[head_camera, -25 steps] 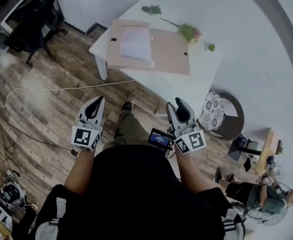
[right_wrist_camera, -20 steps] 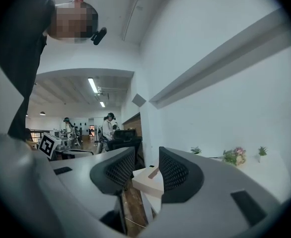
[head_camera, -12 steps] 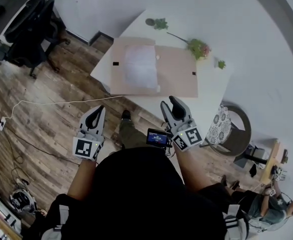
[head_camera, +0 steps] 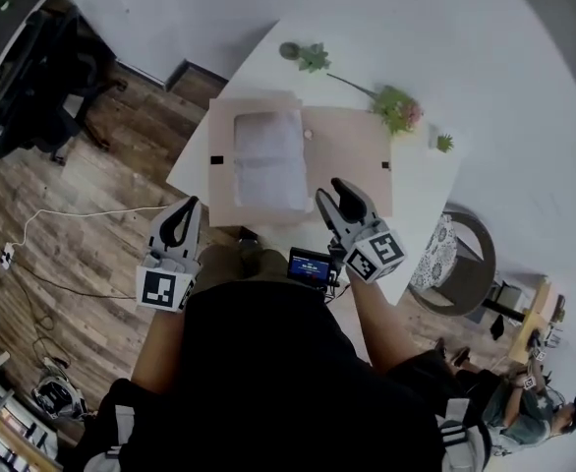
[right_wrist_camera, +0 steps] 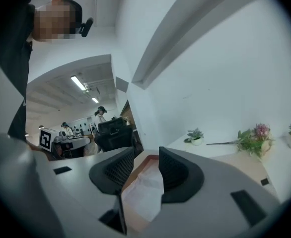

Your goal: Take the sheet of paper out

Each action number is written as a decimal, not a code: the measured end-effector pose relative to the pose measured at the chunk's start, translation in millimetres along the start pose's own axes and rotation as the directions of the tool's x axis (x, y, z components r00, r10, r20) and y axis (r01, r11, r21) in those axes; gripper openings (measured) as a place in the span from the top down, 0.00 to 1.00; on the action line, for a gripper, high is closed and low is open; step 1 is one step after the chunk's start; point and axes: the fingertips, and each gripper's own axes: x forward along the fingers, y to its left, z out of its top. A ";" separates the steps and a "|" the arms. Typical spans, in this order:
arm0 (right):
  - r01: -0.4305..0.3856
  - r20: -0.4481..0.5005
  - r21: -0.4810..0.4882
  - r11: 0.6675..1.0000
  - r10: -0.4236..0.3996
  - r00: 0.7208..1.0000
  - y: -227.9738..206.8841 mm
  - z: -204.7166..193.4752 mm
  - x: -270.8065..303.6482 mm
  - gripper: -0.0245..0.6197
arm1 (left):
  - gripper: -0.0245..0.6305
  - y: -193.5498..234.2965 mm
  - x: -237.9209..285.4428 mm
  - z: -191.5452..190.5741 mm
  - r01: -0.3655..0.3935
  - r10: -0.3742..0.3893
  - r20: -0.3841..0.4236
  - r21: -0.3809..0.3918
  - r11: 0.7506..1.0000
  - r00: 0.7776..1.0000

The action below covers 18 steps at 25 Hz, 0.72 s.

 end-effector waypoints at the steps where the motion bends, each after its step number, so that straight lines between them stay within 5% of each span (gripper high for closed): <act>1: 0.002 -0.018 0.034 0.999 -0.002 1.000 -7.0 -3.4 6.5 0.70 | 0.96 1.7 5.9 -1.4 0.007 -0.007 -0.010 -0.008 1.000 1.000; 12: 0.078 -0.284 0.289 0.954 0.008 0.959 -78.1 -69.5 80.7 0.73 | 0.96 27.6 85.7 -38.1 0.150 -0.153 -0.099 -0.039 0.988 0.983; 15: 0.131 -0.356 0.346 0.929 0.000 0.935 -92.1 -95.3 95.8 0.73 | 0.96 35.4 107.7 -50.4 0.191 -0.196 -0.133 -0.049 0.980 0.971; 18: 0.180 -0.456 0.303 0.936 -0.024 0.889 -101.1 -118.3 101.6 0.73 | 0.96 39.0 124.6 -58.0 0.228 -0.231 -0.155 -0.040 0.973 0.961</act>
